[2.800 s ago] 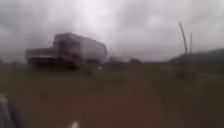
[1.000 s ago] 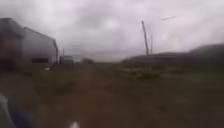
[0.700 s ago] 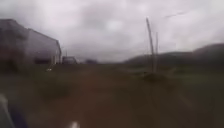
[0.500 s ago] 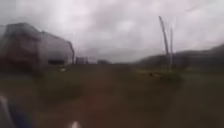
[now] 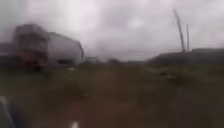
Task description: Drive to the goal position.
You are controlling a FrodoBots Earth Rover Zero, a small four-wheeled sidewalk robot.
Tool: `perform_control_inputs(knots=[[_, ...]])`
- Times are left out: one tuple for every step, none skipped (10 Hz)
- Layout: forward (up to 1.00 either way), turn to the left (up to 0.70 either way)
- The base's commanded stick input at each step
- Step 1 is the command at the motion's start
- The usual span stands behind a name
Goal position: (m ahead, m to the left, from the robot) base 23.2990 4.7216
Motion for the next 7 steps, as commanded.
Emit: perform_control_inputs(knots=[[0.7, 0.0], [0.7, 0.0], [0.7, 0.0], [0.7, 0.0], [0.7, 0.0], [0.7, 0.0], [0.7, 0.0]])
